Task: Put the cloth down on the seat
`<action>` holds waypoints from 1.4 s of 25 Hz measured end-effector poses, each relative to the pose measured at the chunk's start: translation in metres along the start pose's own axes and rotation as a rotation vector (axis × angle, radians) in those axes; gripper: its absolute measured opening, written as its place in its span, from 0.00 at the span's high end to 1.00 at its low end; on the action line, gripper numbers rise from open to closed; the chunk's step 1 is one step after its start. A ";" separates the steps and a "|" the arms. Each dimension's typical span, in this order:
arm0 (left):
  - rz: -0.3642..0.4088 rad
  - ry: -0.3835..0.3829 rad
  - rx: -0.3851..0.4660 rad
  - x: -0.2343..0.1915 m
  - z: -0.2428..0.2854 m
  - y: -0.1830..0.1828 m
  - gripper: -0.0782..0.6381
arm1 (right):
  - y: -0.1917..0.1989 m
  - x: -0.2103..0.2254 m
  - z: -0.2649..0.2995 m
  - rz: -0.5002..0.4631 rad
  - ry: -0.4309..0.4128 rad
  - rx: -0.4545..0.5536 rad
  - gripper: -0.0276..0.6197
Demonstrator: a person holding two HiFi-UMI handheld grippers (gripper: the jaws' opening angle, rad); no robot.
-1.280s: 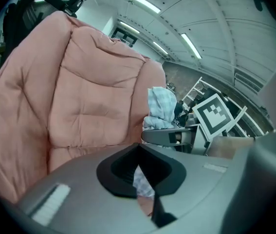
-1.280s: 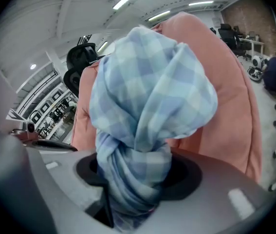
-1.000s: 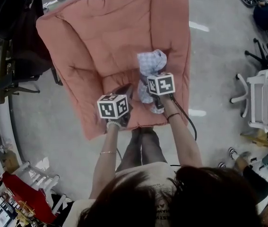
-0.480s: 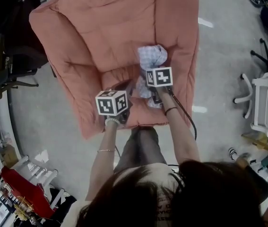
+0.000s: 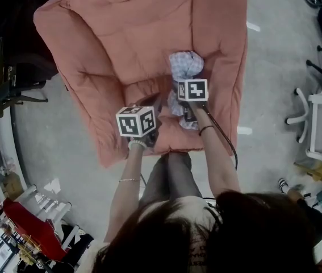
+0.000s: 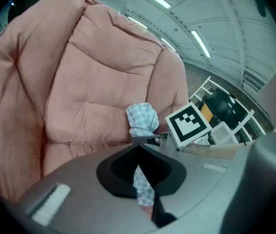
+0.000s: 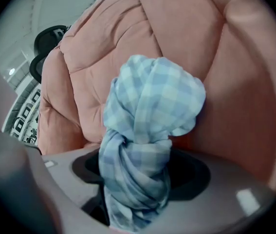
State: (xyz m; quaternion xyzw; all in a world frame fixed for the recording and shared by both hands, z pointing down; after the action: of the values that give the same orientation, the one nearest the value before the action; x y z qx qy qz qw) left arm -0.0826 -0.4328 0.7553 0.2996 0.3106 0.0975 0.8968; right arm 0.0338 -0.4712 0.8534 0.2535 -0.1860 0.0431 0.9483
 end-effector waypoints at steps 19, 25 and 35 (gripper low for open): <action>-0.014 0.009 0.013 0.010 -0.010 0.003 0.88 | 0.005 -0.027 -0.018 -0.026 -0.109 0.071 0.39; -0.009 0.013 0.035 0.025 -0.029 -0.006 0.88 | -0.006 -0.038 -0.053 0.036 -0.177 0.114 0.42; -0.005 0.036 0.089 0.063 -0.073 -0.014 0.88 | -0.012 -0.060 -0.131 -0.008 -0.200 0.193 0.63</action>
State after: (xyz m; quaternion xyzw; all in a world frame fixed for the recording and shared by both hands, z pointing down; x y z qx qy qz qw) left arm -0.0785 -0.3866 0.6697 0.3365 0.3316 0.0867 0.8771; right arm 0.0240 -0.4158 0.7205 0.3472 -0.2735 0.0315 0.8965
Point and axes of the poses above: the fingertips, and each gripper's own axes: z forward along the fingers, x to its right, y out of its underside, the point moved 3 cm from there along -z, backward along the fingers, and after that the axes turned 6 degrees about x, right-handed, at the moved point
